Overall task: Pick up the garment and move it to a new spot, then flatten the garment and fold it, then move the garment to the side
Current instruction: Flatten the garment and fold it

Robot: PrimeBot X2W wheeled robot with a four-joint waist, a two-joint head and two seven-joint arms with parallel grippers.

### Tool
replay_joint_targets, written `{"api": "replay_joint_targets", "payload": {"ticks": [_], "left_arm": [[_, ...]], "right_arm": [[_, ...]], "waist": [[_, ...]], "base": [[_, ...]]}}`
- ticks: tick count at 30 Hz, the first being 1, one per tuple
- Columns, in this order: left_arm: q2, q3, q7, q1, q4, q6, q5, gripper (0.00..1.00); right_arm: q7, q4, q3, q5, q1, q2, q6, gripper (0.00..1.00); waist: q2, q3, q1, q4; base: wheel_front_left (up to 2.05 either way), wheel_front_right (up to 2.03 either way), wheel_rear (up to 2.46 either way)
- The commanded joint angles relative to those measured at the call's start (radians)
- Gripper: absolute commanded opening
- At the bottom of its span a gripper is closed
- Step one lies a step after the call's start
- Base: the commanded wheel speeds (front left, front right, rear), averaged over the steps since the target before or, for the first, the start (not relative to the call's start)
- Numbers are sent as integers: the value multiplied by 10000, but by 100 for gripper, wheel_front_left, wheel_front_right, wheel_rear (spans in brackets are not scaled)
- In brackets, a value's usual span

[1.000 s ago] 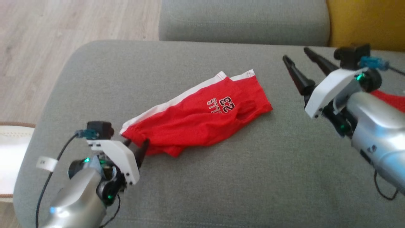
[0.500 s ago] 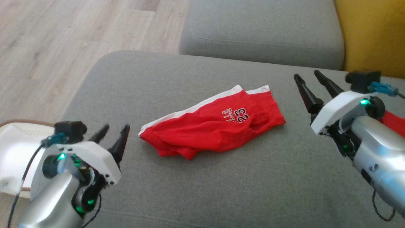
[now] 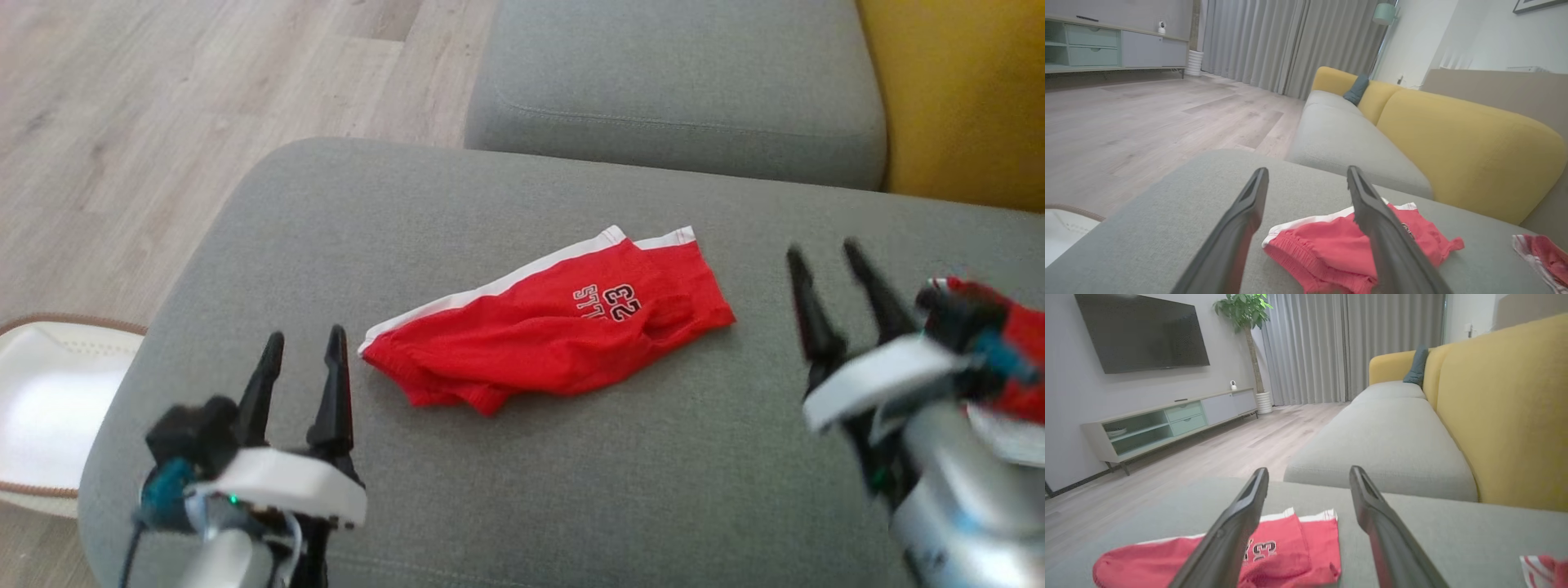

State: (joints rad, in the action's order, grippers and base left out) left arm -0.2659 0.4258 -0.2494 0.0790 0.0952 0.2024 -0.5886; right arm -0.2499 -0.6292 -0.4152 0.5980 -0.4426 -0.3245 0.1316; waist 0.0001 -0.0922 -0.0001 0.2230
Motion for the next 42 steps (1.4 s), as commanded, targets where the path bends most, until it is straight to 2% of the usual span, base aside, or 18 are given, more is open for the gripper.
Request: {"api": "replay_joint_targets", "payload": {"ticks": [1,4,8,12,16,19,22,27,31,39,42], "left_arm": [[127,-692,-120,155,-401,6,484,100],[587,-1040,-121,-343,-468,-238,1330,100],[941,-1345,-122,-690,-271,-687,2115,100],[1274,-1717,-123,-758,-157,-1092,2497,100],[1528,-2038,-123,-590,10,-1494,2700,100],[1756,-2112,-123,-335,128,-1790,2803,100],[2006,-2099,-123,19,217,-2048,2841,100],[2137,-1725,-123,480,388,-2296,2835,100],[2150,-1209,-123,677,259,-2224,2410,100],[2154,83,-124,1162,130,-1744,1752,100],[2155,390,-124,1281,12,-1559,1582,100]], "right_arm": [[-117,605,438,-623,417,372,-9,100],[-117,1231,1350,-1591,1404,1173,-9,100],[-44,1768,1890,-2492,2112,1859,-9,100],[325,2289,2137,-2968,2311,2127,-9,100],[955,2692,2225,-3303,2042,2128,-9,100],[1579,2873,2205,-3348,1502,1936,-9,100],[2672,2774,1885,-2967,371,1395,-9,100],[4234,1944,1231,-2272,-1242,443,-9,100],[5027,1208,854,-1742,-2153,-67,-9,100],[6247,-450,-388,-878,-3956,-1163,-9,100],[6576,-974,-825,-667,-4494,-1404,-9,100]], "waist": [[-1,36,1,-54],[-1,80,1,-160],[-1,174,1,-348],[-1,315,1,-408],[-1,666,1,-226],[-1,1132,1,127],[-1,1911,1,753],[-1,2782,1,1698],[-1,3153,1,2178],[-1,3843,1,3110],[-1,4046,1,3240]], "base": [[0,0,0],[0,0,0],[0,0,0],[0,0,0],[0,0,0],[0,0,0],[0,0,0],[0,0,0],[0,0,0],[0,0,0],[0,0,0]]}}
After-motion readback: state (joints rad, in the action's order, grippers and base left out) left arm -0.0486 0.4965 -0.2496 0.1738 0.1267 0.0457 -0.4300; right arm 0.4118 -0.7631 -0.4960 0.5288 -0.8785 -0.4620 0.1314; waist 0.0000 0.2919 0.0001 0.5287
